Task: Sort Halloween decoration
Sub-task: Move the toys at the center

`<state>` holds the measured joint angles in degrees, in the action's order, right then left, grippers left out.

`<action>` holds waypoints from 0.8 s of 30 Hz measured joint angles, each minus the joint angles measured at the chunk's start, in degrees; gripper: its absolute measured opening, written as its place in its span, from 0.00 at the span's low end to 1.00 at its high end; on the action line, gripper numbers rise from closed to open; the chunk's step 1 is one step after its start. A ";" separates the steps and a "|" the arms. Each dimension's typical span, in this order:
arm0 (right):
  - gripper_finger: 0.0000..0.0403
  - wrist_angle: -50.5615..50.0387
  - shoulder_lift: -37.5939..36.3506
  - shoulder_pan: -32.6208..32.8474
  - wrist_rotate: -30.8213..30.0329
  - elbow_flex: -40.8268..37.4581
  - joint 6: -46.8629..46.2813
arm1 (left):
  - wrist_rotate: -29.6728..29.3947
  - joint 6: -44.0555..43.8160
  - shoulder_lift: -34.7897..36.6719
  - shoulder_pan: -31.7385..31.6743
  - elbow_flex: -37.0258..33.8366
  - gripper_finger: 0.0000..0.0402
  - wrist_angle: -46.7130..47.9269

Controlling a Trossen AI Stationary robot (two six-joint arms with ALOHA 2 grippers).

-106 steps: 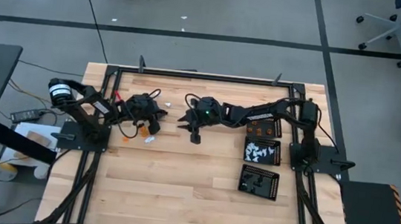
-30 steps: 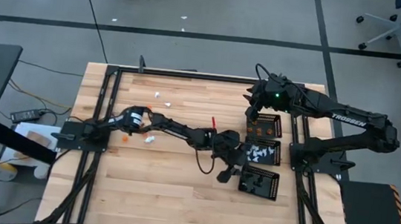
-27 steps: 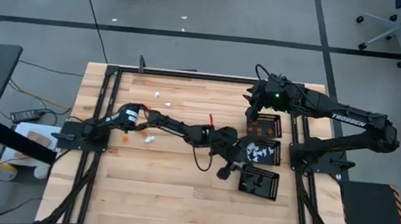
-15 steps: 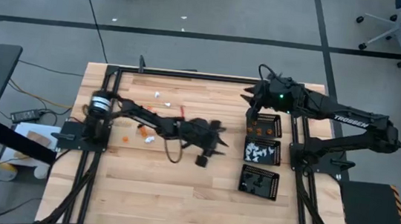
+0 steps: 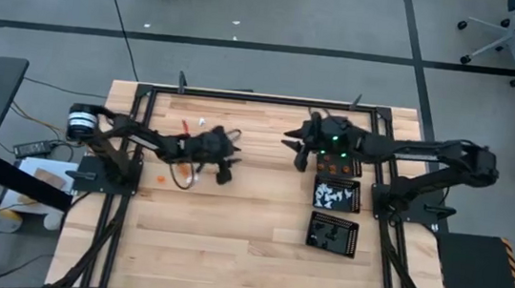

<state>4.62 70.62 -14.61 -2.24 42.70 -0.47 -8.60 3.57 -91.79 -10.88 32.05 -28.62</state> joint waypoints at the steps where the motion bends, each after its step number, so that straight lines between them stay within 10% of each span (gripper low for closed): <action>1: 0.31 1.11 1.61 0.31 0.32 0.00 0.00 | -0.43 -0.32 1.42 -1.12 -1.67 0.35 0.30; 13: 0.31 23.33 20.58 2.20 3.59 0.02 4.42 | -0.10 0.83 5.03 -15.84 -7.12 0.35 0.25; 24: 0.31 25.43 23.03 1.07 5.35 0.07 4.64 | 12.64 3.14 4.97 -26.27 -7.10 0.35 4.24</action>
<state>30.05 93.65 -13.54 3.11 42.76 4.17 4.04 6.71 -86.82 -37.15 24.95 -24.38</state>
